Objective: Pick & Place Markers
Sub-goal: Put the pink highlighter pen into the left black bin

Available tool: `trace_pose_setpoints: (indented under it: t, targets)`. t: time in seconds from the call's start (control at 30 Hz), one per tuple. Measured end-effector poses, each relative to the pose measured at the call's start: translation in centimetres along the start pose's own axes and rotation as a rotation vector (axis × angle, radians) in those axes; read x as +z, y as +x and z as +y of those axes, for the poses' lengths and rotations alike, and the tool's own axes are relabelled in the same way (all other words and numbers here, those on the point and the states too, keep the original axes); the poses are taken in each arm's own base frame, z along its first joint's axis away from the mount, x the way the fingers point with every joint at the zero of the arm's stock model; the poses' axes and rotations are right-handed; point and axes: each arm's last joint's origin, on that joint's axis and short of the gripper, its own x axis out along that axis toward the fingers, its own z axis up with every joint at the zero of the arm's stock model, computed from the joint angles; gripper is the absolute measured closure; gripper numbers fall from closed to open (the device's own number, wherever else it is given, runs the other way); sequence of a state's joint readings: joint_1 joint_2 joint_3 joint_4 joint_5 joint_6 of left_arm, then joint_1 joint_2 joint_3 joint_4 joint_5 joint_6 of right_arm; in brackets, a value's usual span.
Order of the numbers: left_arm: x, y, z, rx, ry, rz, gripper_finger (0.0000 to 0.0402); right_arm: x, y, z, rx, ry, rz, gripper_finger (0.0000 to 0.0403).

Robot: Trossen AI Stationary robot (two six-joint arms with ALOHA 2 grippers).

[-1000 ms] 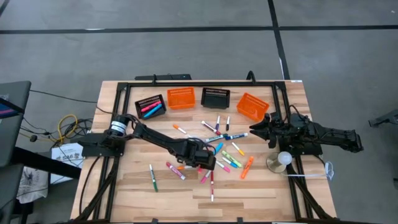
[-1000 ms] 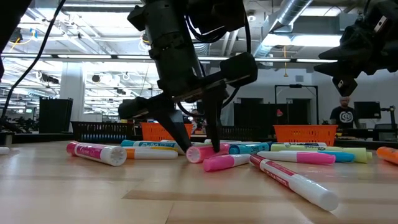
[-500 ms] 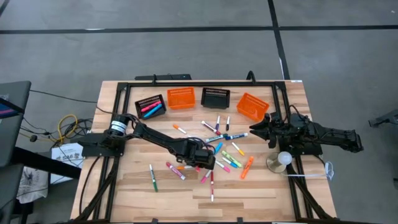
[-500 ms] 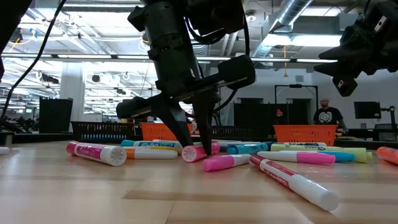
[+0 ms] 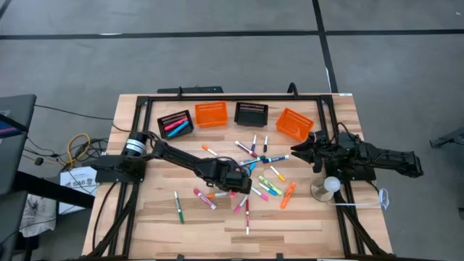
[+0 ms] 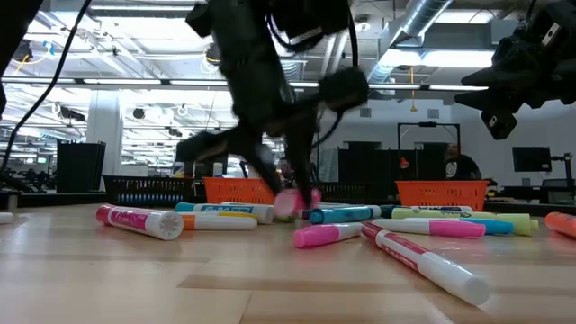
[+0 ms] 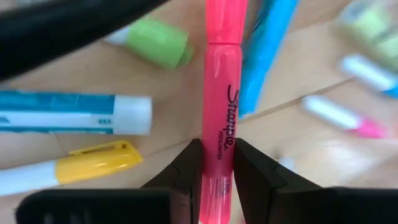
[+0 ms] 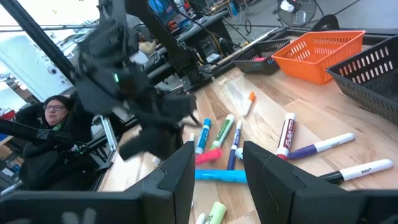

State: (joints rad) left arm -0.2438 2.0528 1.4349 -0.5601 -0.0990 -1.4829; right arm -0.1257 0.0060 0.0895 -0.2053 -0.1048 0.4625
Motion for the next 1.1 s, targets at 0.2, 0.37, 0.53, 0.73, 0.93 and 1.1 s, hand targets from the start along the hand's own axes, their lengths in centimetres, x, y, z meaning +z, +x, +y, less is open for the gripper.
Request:
trace_pose_setpoints:
  t: [0.2,0.37,0.53,0.73,0.93,1.1]
  targets:
    - [0.7,-3.7,-0.7,-0.091,-0.033,-0.001,0.0330,0.0,0.0,0.0,0.000,0.000,0.000,0.0278]
    - [1.6,-7.7,-1.1,-0.189,-0.054,-0.018,0.0330,0.0,0.0,0.0,0.000,0.000,0.000,0.0278]
    - [1.8,-11.0,-1.0,-0.257,-0.066,-0.037,0.0330,0.0,0.0,0.0,0.000,0.000,0.000,0.0278]
    - [2.0,-12.3,-0.5,-0.242,-0.069,-0.061,0.0330,0.0,0.0,0.0,0.000,0.000,0.000,0.0278]
    - [2.0,-12.2,-0.3,-0.218,-0.048,-0.067,0.0330,0.0,0.0,0.0,0.000,0.000,0.000,0.0278]
    - [2.2,-12.7,-0.3,-0.205,0.071,-0.208,0.0330,0.0,0.0,0.0,-0.001,0.000,0.000,0.0278]
